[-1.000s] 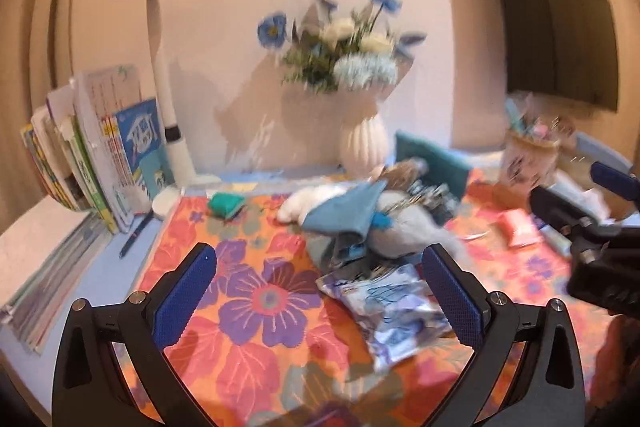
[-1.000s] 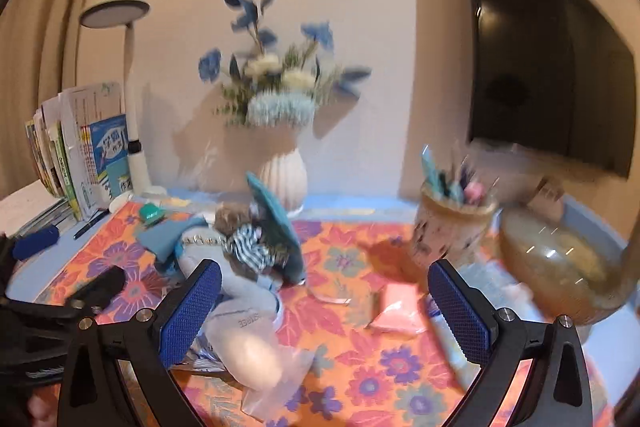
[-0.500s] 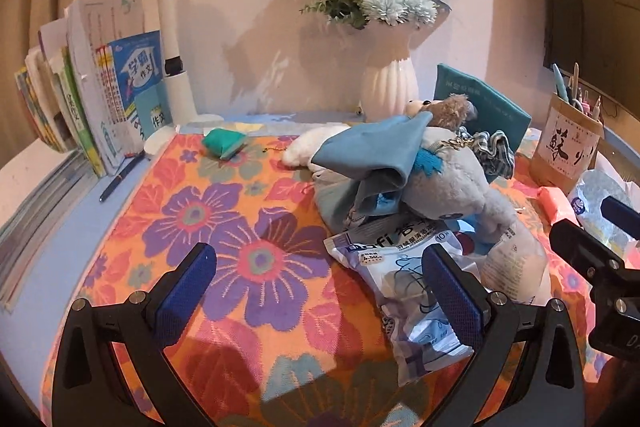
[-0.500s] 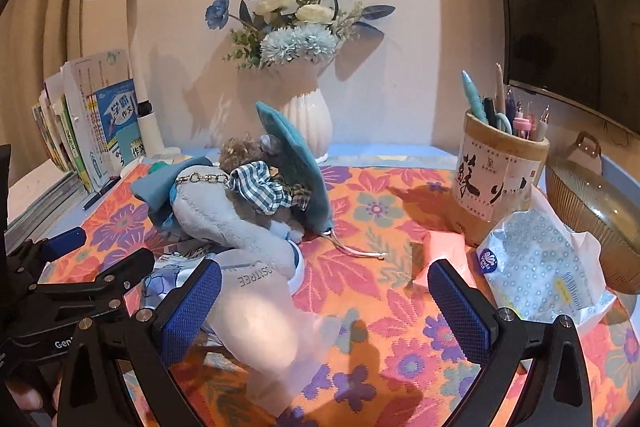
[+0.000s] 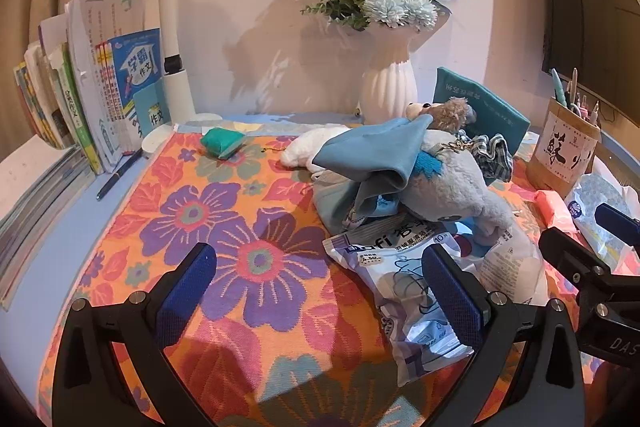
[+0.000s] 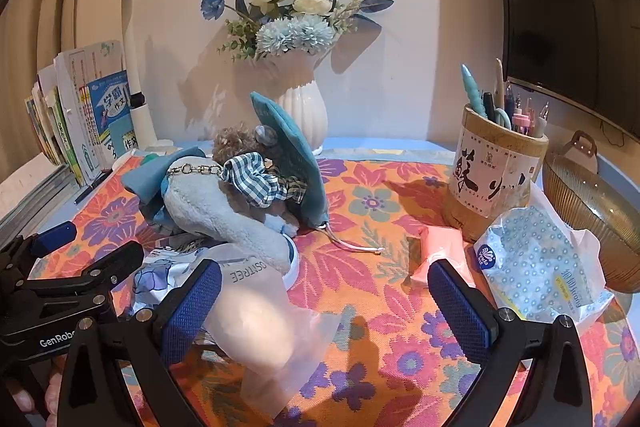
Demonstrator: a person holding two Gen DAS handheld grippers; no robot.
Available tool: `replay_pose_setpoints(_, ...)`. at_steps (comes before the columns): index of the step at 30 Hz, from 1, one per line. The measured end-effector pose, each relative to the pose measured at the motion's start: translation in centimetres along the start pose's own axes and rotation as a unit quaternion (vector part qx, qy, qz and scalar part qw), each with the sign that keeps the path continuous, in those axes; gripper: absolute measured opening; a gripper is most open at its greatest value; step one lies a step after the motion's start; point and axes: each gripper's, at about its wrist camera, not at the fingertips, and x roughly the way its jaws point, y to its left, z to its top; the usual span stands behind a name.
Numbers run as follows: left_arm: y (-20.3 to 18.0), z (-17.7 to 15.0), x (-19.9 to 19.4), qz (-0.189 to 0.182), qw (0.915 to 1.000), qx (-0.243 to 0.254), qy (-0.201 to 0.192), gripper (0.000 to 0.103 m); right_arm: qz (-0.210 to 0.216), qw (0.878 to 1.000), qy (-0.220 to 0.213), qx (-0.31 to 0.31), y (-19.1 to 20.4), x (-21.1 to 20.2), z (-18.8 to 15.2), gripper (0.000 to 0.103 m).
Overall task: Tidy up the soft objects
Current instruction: 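Move both tools toward the pile of soft items on the tablecloth, then grasp the white translucent bag with the right tool while the left tool grasps the blue-white tissue pack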
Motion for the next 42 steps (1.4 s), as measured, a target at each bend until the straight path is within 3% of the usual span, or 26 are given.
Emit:
replay_pose_setpoints(12,0.1,0.0,0.0,-0.006,1.0,-0.006,0.002,0.102,0.0,1.0,0.001,0.002,0.0,0.1,0.1,0.103)
replay_pose_setpoints(22,2.3,0.0,0.1,-0.079,0.9951,-0.059,0.006,0.102,0.007,1.0,0.002,0.01,-0.2,-0.2,0.0,0.103)
replay_pose_setpoints(26,2.5,0.0,0.3,-0.09,0.9937,-0.066,0.014,0.102,0.013,1.0,0.003,0.011,0.0,-0.3,0.0,0.103)
replay_pose_setpoints(32,2.1,0.0,0.6,-0.103,0.9929,-0.054,0.028,0.102,0.075,0.997,0.028,0.01,-0.1,-0.1,-0.2,0.103)
replay_pose_setpoints(39,1.5,0.2,1.5,-0.174,0.9795,-0.06,0.082,0.102,0.129,0.987,0.096,-0.003,0.1,1.1,-0.9,0.103)
replay_pose_setpoints(42,0.4,0.1,1.8,-0.176,0.9779,-0.061,0.094,0.102,0.135,0.984,0.116,-0.015,0.4,1.7,-1.1,0.103)
